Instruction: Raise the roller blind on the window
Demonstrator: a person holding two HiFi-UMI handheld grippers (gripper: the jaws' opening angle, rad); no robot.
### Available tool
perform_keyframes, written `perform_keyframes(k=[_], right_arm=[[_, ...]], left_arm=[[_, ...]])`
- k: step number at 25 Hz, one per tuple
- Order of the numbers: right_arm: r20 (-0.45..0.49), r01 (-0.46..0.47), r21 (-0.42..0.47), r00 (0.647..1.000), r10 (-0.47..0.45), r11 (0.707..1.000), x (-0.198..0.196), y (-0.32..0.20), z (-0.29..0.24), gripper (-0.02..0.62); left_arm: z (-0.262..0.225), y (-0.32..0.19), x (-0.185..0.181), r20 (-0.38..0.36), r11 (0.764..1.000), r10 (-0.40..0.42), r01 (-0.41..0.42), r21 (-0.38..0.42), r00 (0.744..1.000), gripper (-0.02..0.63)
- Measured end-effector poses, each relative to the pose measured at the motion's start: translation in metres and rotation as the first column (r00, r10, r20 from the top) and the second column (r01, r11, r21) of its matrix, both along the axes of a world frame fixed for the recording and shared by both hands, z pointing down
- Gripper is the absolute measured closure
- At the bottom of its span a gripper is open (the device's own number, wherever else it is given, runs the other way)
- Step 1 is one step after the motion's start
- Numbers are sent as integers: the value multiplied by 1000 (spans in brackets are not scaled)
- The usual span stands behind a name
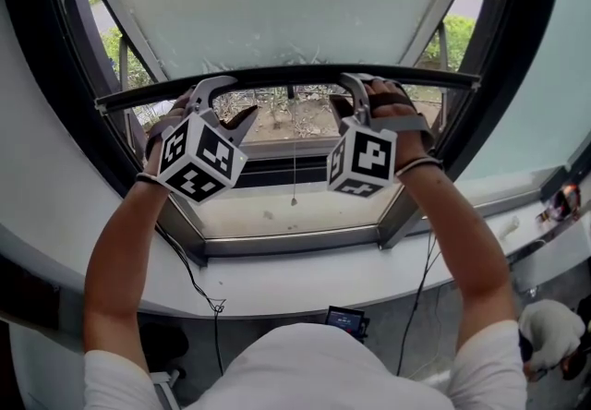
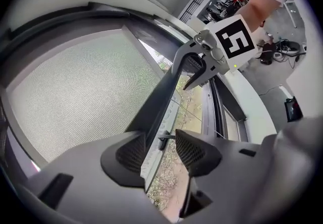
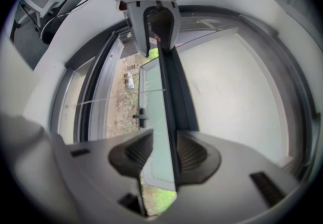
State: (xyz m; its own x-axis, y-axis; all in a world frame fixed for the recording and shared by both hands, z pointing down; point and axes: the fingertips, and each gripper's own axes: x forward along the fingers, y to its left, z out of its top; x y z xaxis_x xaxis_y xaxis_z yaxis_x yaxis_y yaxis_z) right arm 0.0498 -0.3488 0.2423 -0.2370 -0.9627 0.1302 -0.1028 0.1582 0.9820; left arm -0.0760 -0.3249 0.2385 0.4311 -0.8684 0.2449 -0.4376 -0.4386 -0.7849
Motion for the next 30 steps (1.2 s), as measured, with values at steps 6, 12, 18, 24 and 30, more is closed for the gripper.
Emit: perform_keyframes(k=[6, 12, 18, 24, 30], right_arm=[[13, 2, 33, 1000, -2, 999, 0, 0, -20, 454], [11, 5, 55, 1000, -6, 998, 0, -1, -35, 454], [15, 9, 74, 1000, -10, 997, -1, -1, -50, 454], [17, 11, 85, 1000, -12, 996, 0, -3, -57, 455], [28, 17, 106, 999, -20, 994, 1, -2, -66, 454]], left_arm=[[-19, 1, -1, -4, 999, 0, 0, 32, 1000, 408], [-33, -1, -1, 10, 998, 0, -1, 59, 1000, 409], [-47, 0, -1, 16, 997, 0, -1, 80, 1000, 409], [-54, -3, 0, 26, 996, 1, -3, 90, 1000, 410], [-64, -2, 1, 17, 994, 5, -7, 106, 1000, 408]])
